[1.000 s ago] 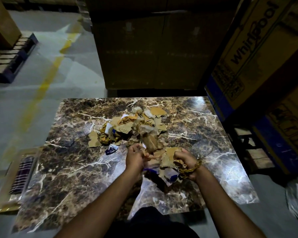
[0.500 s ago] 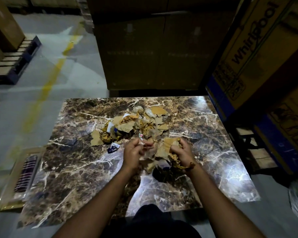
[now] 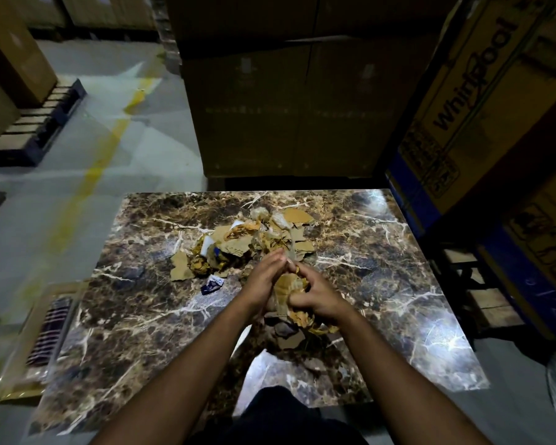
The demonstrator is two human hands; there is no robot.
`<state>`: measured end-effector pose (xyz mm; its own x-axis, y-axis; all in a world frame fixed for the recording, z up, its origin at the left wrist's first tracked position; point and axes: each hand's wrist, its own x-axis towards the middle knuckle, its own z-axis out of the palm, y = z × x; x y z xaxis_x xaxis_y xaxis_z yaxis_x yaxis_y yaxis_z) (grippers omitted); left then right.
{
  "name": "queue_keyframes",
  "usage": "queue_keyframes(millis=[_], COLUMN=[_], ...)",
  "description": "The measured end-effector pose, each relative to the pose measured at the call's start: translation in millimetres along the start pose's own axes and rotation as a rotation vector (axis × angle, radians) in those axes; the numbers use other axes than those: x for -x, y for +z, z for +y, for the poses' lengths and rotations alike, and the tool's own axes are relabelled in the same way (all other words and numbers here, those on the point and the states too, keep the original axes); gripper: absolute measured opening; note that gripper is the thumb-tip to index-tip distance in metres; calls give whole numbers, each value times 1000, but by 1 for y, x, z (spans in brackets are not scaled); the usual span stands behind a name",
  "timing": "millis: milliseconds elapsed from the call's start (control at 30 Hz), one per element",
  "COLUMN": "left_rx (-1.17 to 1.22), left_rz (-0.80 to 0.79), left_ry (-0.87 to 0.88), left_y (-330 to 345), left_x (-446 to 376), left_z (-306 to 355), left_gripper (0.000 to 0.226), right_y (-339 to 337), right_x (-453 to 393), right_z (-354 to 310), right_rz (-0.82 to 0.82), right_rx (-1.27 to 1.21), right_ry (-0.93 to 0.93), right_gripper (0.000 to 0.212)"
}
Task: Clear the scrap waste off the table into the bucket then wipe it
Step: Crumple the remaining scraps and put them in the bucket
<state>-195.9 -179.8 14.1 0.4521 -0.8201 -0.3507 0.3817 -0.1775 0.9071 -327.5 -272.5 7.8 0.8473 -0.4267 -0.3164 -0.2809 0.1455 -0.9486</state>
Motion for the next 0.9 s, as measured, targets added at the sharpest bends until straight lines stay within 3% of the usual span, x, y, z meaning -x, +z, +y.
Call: queue_keyframes(millis=[133,233,333,467,633,767,900], left_rx=[-28,17,84,-24,304,539,609], left_rz=[25,169,195,24,103,148,165], left_ry=[42,25,-14,-82,-172,-126,-99], left_y=[-2,-10,-18,-20,0,16,28], left_x=[-1,-7,-7,-5,1,4,6], left_z=[1,-4,-6,-13,-25,-14,4], left_gripper=[23,11,36,43,56,50,54], right_y=[9,12,5,1,8,23,38], right_x=[-9,-12,-16,-18,-27,-20,-15], right_z=[3,6,11,-4,-19,-29,-26], right_rz=[91,199,272,257,456,676,727], right_rx=[-86,-184,-304,-471,-546,-607,-537], right_ry=[21,64,72,-17,-81,-44,-99], right_gripper=[65,53,62,55,70,55,44])
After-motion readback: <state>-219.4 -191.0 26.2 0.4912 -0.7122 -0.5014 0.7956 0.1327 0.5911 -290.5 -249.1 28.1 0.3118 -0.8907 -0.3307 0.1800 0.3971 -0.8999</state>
